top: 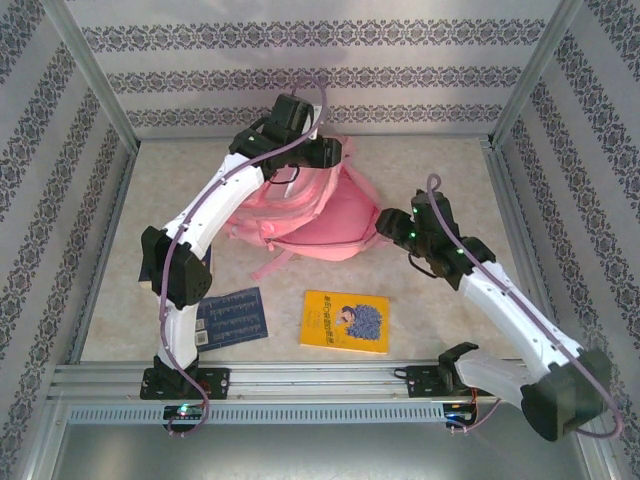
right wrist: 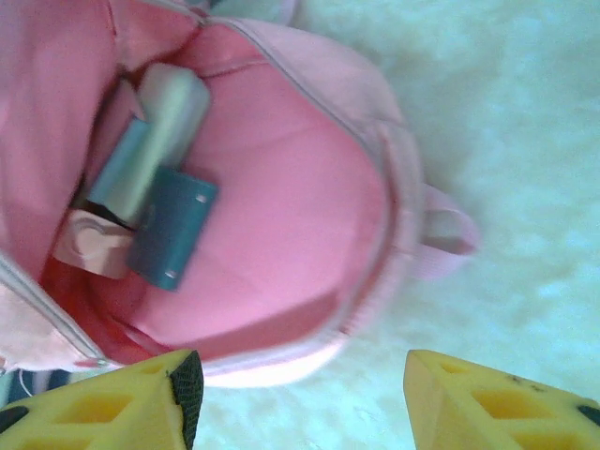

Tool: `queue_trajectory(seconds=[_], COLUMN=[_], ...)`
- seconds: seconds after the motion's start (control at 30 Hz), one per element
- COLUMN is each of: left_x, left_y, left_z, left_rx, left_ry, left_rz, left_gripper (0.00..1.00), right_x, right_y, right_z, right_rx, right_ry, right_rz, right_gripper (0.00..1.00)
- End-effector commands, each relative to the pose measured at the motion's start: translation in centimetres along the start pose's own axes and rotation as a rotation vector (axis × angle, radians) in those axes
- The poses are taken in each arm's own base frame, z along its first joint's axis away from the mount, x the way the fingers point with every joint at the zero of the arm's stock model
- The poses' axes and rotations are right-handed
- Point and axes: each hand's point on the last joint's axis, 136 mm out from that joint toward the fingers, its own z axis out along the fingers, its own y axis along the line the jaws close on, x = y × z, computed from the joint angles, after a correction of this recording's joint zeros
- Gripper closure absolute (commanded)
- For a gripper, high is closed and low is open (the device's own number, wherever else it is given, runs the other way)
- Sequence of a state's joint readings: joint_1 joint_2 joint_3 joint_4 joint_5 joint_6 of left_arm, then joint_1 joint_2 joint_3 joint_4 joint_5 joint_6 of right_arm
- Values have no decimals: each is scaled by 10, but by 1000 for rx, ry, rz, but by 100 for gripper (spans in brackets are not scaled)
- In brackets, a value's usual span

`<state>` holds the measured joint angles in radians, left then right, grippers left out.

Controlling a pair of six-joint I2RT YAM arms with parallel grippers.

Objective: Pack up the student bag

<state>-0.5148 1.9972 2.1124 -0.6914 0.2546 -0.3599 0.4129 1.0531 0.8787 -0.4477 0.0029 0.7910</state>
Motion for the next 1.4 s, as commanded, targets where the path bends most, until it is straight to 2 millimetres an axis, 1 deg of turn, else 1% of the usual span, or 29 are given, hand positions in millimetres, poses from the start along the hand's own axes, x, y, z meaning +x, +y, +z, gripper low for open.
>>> queue_trajectory(seconds=[0.0,0.1,0.17,0.27,0.33,0.37,0.47,0.5,0.57,0.63,0.7,0.77,0.9,0.97,1.03,1.1,1.17,1.27,1.3,1.33,1.37], left_x=[-13,3,19,60,91,110,152,162,185,203,217,229,244,252,260,266,272,278,279,279,278], left_y=[-16,-17,-14,-9,-5,-1,9,12,17,18,17,17,13,12,11,10,8,4,3,1,-2], left_z=[-20,-34,-45,-55,-57,-56,-60,-61,-62,-62,-62,-59,-54,-50,-47,-43,-37,-26,-21,-17,-12], left_rx=[33,36,26,34,42,43,27,22,10,9,10,8,18,19,24,28,42,59,63,67,73], left_ry=[-71,-65,-62,1,68,108,172,188,230,274,313,344,377,398,422,442,458,482,488,491,494], left_rz=[7,16,16,-1,-35,-51,-65,-68,-76,-62,-44,-32,-12,0,8,11,15,26,31,37,45], left_gripper=[46,46,46,48,49,49,49,50,50,50,50,50,50,50,50,50,49,48,48,47,47], right_x=[32,60,84,124,150,163,193,202,216,220,217,209,195,177,157,135,111,82,75,67,62], right_y=[-19,-17,-21,-23,-25,-28,-39,-46,-60,-73,-79,-88,-106,-114,-118,-117,-111,-95,-90,-85,-82], right_z=[-7,-10,-10,-10,-9,-7,-4,-2,5,12,20,29,49,59,69,80,91,97,95,90,82], right_rx=[52,1,-2,6,13,32,90,120,183,254,299,370,482,536,559,558,538,499,488,481,475], right_ry=[114,232,333,477,568,615,708,739,798,806,781,745,712,677,634,587,532,485,468,444,421], right_rz=[-113,-183,-226,-314,-354,-375,-451,-455,-430,-423,-420,-422,-409,-387,-353,-316,-310,-321,-331,-339,-339], right_gripper=[42,45,51,64,75,81,97,100,100,100,100,100,100,100,100,100,100,100,97,89,79])
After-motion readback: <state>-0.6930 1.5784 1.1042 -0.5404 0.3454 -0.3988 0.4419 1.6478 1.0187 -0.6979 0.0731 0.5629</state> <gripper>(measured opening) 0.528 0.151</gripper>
